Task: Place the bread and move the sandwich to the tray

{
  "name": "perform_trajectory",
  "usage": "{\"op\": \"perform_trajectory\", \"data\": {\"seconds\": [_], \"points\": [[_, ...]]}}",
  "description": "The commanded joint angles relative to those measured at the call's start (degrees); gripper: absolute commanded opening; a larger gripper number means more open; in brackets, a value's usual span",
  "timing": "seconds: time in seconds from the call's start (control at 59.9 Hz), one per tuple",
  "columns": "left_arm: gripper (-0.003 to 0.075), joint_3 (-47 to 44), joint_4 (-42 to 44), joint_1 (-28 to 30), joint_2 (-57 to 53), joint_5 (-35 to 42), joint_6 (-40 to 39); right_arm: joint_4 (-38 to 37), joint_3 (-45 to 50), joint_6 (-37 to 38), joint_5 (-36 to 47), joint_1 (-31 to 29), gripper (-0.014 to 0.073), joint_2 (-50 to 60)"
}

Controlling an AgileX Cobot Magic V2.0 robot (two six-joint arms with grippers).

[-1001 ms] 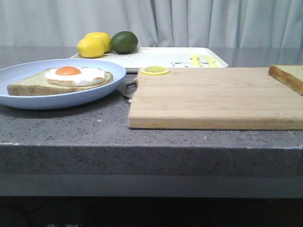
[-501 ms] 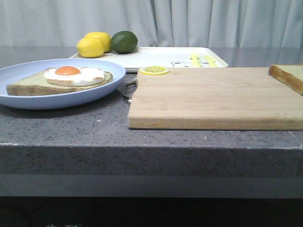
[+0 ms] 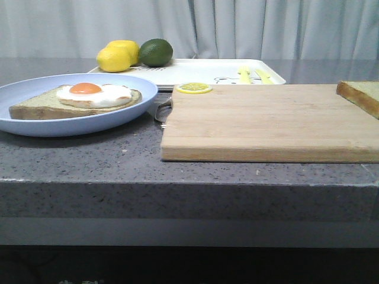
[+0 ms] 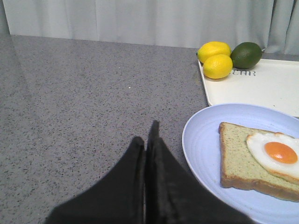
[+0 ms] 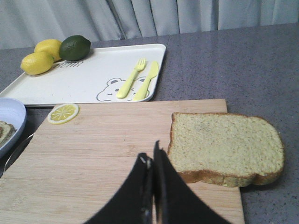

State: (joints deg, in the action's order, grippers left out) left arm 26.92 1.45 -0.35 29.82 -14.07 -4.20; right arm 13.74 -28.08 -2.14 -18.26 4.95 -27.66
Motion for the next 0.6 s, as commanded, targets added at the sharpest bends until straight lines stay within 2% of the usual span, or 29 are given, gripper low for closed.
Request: {"op": "perform_trajectory", "data": {"seconds": [0.0, 0.083, 0.234, 0.3, 0.35, 0.584], "points": [[0.0005, 2.35, 0.15, 0.1, 1.25, 7.37, -0.26, -0.49, -2.18, -0.36, 5.76, -0.28, -0.0008, -0.97], [0.013, 2.35, 0.15, 0.1, 1.25, 9.19, -0.26, -0.49, -2.18, -0.36, 5.69, -0.28, 0.0167, -0.97], [0.0557, 2.35, 0.15, 0.1, 1.25, 9.52, -0.26, -0.49, -2.18, -0.36, 5.07, -0.28, 0.0511, -0.97], [0.0677, 2.35, 0.15, 0.1, 1.38, 9.67, -0.26, -0.49, -2.18, -0.36, 5.43, -0.28, 0.0616, -0.97], [0.0705, 2.35, 0.15, 0.1, 1.49, 9.67, -0.26, -0.49, -2.18, -0.36, 5.67, -0.28, 0.0655, -0.97], [0.0629, 2.35, 0.15, 0.1, 1.49, 9.76, -0.26, -0.59, -3.55, -0.36, 5.81, -0.28, 0.0661, -2.54]]}}
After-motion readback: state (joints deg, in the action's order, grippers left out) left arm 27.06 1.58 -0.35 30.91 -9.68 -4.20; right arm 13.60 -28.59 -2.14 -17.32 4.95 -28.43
